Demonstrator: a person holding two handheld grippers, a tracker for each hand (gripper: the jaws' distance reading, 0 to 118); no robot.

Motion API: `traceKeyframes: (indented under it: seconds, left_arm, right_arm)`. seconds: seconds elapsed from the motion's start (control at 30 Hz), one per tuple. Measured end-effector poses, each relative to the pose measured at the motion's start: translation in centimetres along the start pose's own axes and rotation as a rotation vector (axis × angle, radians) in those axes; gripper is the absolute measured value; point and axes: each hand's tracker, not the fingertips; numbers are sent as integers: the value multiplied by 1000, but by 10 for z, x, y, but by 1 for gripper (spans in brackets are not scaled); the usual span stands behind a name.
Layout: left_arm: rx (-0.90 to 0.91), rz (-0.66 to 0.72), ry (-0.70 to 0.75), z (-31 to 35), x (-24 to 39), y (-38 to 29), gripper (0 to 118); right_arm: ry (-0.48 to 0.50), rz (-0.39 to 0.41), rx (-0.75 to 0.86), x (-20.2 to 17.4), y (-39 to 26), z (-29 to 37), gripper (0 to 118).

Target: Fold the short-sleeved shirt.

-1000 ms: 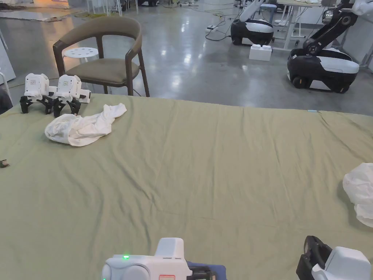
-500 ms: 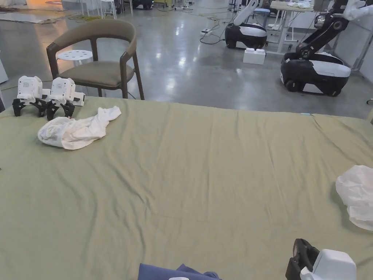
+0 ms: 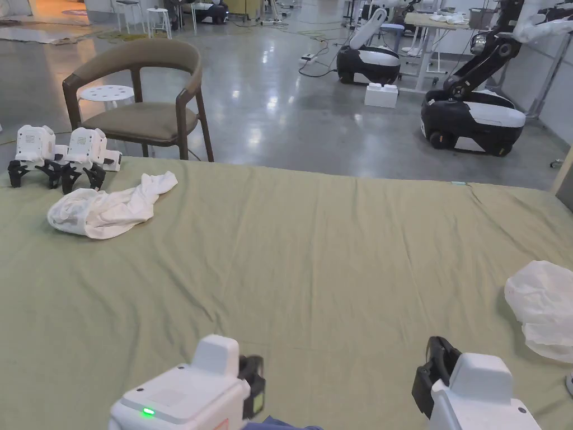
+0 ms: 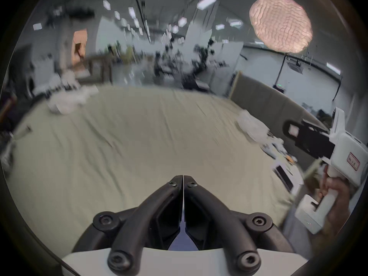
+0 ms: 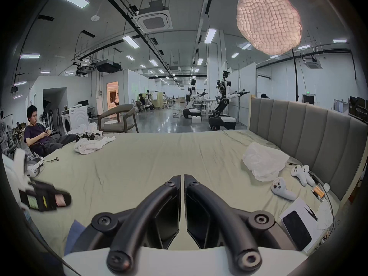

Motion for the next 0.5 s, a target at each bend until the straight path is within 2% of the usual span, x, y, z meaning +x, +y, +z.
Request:
traceKeyframes:
  seconds: [0.27, 0.37, 0.5]
  left_arm:
    - [433, -92, 369, 37, -23, 30, 4]
    - [485, -122, 429, 43, -30, 35, 4]
    - [493, -115, 425, 46, -40, 38, 4]
  right_arm:
    - [-38, -13, 131, -10, 33, -3, 2]
    - [-44, -5, 157, -13, 39, -3, 2]
    - [-50, -3, 177, -13, 43, -4, 2]
